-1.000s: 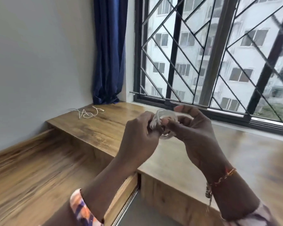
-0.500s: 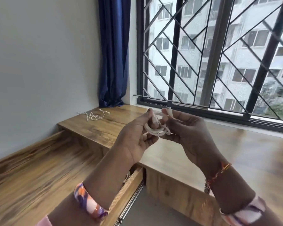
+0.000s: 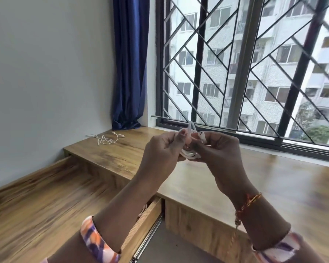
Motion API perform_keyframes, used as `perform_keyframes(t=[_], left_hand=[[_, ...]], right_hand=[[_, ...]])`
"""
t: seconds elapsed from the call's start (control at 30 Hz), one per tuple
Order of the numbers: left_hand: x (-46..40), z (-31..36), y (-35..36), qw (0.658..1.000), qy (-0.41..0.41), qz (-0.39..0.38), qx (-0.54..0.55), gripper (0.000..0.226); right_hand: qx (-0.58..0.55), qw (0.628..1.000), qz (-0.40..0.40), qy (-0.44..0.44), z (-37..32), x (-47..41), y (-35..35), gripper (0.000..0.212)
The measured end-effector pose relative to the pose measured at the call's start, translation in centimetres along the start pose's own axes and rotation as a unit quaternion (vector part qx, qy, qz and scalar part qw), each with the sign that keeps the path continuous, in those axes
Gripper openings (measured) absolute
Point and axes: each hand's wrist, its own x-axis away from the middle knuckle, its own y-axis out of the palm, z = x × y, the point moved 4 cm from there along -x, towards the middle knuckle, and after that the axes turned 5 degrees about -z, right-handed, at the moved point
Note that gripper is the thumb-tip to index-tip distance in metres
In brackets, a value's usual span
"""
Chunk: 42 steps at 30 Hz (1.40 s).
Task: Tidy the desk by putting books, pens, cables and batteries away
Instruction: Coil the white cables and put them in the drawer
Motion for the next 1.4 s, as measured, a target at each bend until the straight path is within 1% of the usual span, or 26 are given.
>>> perform_keyframes(t=[0.07, 0.17, 0.27, 0.33, 0.4, 0.5, 0.53, 0.57, 0.6, 0.63, 0.67, 0.7, 0.77, 0.8, 0.83, 0.87, 0.9, 0.97, 1.0, 1.03, 1.1, 1.17, 1.2, 1.27, 1.33, 1.4], left_hand=[[0.3, 0.2, 0.6, 0.998, -0.021, -0.042, 0.052, 0.024], [0.4, 0.3, 1.1, 0.986, -0.059, -0.076, 0.137, 0.027], [0.4, 0.5, 1.6, 0.982, -0.057, -0.096, 0.151, 0.017], [0.3, 0.4, 1.8, 0.984, -0.054, -0.084, 0.149, 0.012], [0.0, 0.0, 2.0, 0.986, -0.059, -0.054, 0.150, 0.018], [-0.5, -0.9, 2.0, 0.991, -0.073, 0.011, 0.110, 0.021], [-0.7, -1.3, 2.0, 0.993, -0.076, 0.024, 0.090, 0.021], [-0.9, -1.6, 2.0, 0.994, -0.075, 0.031, 0.071, 0.021], [-1.1, -1.8, 2.0, 0.995, -0.071, 0.036, 0.053, 0.020], [-1.3, -1.9, 1.8, 0.996, -0.066, 0.042, 0.034, 0.020], [-1.5, -2.0, 1.6, 0.997, -0.060, 0.048, 0.019, 0.019], [-1.6, -2.0, 1.3, 0.997, -0.053, 0.053, 0.005, 0.019], [-1.7, -2.0, 0.8, 0.997, -0.047, 0.057, -0.010, 0.016], [-1.7, -2.0, 0.6, 0.997, -0.052, 0.056, -0.003, 0.016], [-1.6, -2.1, 0.5, 0.997, -0.058, 0.052, 0.008, 0.017], [-1.5, -2.0, 0.5, 0.997, -0.060, 0.045, 0.012, 0.019], [-1.4, -1.8, 0.6, 0.997, -0.058, 0.039, 0.010, 0.021], [-1.3, -1.6, 0.7, 0.999, -0.044, 0.028, -0.010, 0.022], [-1.3, -1.4, 0.8, 0.999, -0.033, 0.028, -0.029, 0.022], [-1.1, -1.2, 0.8, 0.998, -0.018, 0.033, -0.059, 0.022], [-0.9, -0.9, 0.9, 0.988, 0.024, 0.051, -0.141, 0.027], [-0.8, -0.2, 1.0, 0.973, 0.071, 0.075, -0.208, 0.032], [-0.8, 0.1, 0.9, 0.966, 0.087, 0.087, -0.226, 0.033], [-1.2, 0.6, 0.6, 0.960, 0.103, 0.097, -0.240, 0.033], [-1.5, 0.8, 0.4, 0.958, 0.113, 0.100, -0.242, 0.034], [-1.4, 0.9, 0.7, 0.958, 0.121, 0.096, -0.240, 0.035]], right_hand=[[0.024, 0.999, 0.033, -0.005, -0.1, 0.1, -0.7, 0.005], [0.058, 0.996, 0.061, -0.006, -0.2, 0.2, -1.7, 0.010], [0.124, 0.988, 0.085, -0.019, -0.5, 0.3, -2.0, 0.013], [0.188, 0.975, 0.110, -0.037, -0.7, 0.5, -2.2, 0.015], [0.260, 0.957, 0.113, -0.063, -1.0, 1.0, -2.0, 0.017], [0.374, 0.917, 0.094, -0.102, -1.1, 1.8, -1.4, 0.013], [0.391, 0.911, 0.084, -0.100, -0.8, 2.0, -1.3, 0.010], [0.387, 0.916, 0.067, -0.082, -0.4, 2.1, -1.4, 0.009], [0.357, 0.932, 0.035, -0.047, 0.1, 2.1, -1.3, 0.010], [0.295, 0.955, -0.014, -0.003, 0.5, 2.2, -1.1, 0.013], [0.202, 0.976, -0.070, 0.040, 0.7, 2.5, -0.8, 0.017], [0.091, 0.986, -0.116, 0.079, 0.7, 2.8, -0.5, 0.020], [-0.108, 0.974, -0.158, 0.123, -0.1, 3.2, -0.5, 0.029], [-0.159, 0.965, -0.166, 0.125, -0.5, 3.2, -0.7, 0.035], [-0.170, 0.964, -0.171, 0.115, -0.7, 3.1, -0.9, 0.039], [-0.154, 0.969, -0.162, 0.102, -0.8, 2.9, -1.1, 0.037], [-0.120, 0.980, -0.134, 0.087, -0.8, 2.6, -1.4, 0.031], [-0.045, 0.997, -0.027, 0.054, -0.9, 2.1, -2.4, 0.013], [-0.005, 0.999, 0.026, 0.032, -1.1, 2.0, -3.0, 0.007], [0.030, 0.997, 0.065, 0.006, -1.3, 2.0, -3.6, 0.006], [0.084, 0.990, 0.105, -0.038, -1.8, 2.0, -4.0, 0.007], [0.096, 0.988, 0.103, -0.058, -1.9, 2.2, -3.4, 0.005], [0.090, 0.990, 0.090, -0.058, -1.8, 2.4, -3.0, 0.008], [0.088, 0.994, 0.051, -0.050, -1.3, 2.6, -2.4, 0.015], [0.113, 0.992, 0.019, -0.044, -0.9, 2.7, -2.2, 0.019], [0.155, 0.985, 0.025, -0.065, -1.1, 2.6, -2.6, 0.019]])
